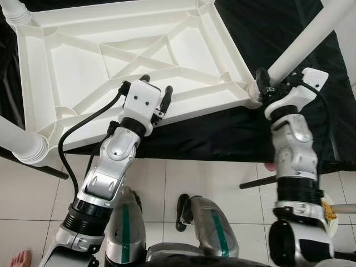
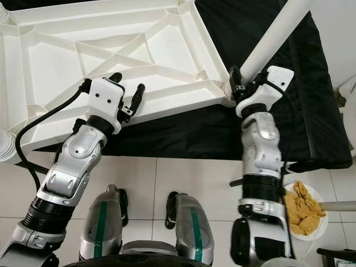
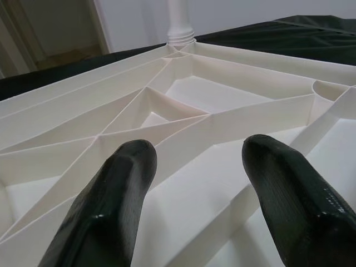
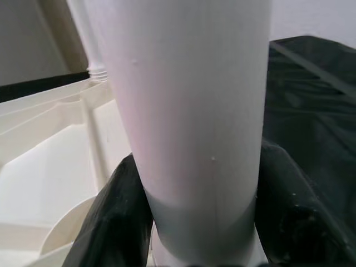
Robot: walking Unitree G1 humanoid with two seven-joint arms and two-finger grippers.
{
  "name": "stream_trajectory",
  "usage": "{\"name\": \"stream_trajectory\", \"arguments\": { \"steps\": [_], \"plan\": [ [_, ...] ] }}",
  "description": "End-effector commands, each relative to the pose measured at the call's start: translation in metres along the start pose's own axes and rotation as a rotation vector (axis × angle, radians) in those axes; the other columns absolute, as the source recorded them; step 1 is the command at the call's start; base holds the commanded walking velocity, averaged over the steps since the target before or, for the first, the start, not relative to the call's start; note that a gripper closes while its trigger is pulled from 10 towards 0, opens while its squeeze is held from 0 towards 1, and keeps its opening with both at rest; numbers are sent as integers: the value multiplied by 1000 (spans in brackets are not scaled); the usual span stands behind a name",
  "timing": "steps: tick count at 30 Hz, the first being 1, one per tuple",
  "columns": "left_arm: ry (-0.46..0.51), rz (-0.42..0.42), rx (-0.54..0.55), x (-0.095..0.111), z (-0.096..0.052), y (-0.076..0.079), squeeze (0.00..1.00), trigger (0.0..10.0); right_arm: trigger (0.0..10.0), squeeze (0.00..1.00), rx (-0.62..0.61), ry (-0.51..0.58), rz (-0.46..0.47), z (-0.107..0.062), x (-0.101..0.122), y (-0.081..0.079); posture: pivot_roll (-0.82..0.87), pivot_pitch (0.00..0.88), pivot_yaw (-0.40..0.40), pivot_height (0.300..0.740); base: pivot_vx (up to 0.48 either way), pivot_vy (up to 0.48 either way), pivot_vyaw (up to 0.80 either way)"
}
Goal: Building children table
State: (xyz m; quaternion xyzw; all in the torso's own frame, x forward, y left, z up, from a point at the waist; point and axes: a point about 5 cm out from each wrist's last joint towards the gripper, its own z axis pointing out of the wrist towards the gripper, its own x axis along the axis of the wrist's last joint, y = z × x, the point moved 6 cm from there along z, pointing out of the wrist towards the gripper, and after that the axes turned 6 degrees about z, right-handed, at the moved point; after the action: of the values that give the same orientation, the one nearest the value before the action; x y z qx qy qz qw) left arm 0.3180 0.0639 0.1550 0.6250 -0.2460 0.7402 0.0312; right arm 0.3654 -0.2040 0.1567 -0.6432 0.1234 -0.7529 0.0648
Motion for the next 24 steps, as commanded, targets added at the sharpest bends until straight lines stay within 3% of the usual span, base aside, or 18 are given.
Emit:
{"name": "stream_trajectory", "arguments": {
  "steps": [1,5,12,16,20,24],
  "plan": [
    [0,-5,-56,0,-1,9,0,10000,0,0,-62,-14,28,-4,-6,3,130,96,-93,740,0,0,0],
    [7,-6,-54,1,1,10,0,10000,0,0,-175,12,56,-5,-5,2,130,78,-111,740,0,0,0],
    [21,-44,-6,6,6,3,0,10000,0,0,-163,3,51,-3,-7,-7,119,71,-120,740,0,0,0],
    [3,-96,133,-2,11,-20,0,10000,0,0,-190,13,20,0,-3,-3,110,73,-122,740,0,0,0],
    [7,-117,159,-2,12,-25,0,10000,0,0,-186,11,13,1,-3,-4,111,75,-123,740,0,0,0],
    [25,-140,240,-4,19,-44,0,10000,0,0,-159,10,4,5,-3,-9,109,80,-124,740,0,0,0]
  ]
}}
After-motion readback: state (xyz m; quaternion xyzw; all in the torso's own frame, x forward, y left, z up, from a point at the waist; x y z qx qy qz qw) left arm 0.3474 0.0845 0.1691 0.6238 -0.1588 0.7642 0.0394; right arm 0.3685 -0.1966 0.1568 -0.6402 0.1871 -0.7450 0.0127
